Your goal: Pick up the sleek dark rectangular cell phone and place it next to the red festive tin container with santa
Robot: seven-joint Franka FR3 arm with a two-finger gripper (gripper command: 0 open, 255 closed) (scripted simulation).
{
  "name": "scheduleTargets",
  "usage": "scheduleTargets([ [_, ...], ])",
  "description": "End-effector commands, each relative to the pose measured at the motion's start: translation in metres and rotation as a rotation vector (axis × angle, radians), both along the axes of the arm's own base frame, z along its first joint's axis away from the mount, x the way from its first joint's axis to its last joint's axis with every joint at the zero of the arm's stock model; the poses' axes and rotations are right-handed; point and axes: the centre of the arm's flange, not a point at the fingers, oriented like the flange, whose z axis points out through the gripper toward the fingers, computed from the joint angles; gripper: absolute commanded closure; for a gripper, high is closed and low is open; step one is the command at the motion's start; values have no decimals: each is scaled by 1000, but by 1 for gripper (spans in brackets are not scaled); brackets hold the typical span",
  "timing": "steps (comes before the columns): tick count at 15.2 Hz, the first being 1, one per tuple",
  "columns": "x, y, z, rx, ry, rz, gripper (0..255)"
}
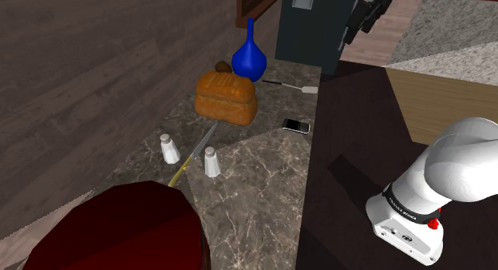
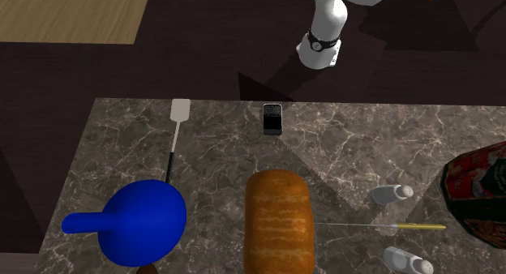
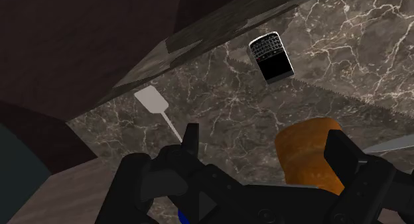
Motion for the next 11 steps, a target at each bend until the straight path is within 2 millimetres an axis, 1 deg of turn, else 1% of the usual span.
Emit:
scheduleTargets([
  [1,0,0,0,0,0,0,0],
  [11,39,-5,-127,35,79,109,0],
])
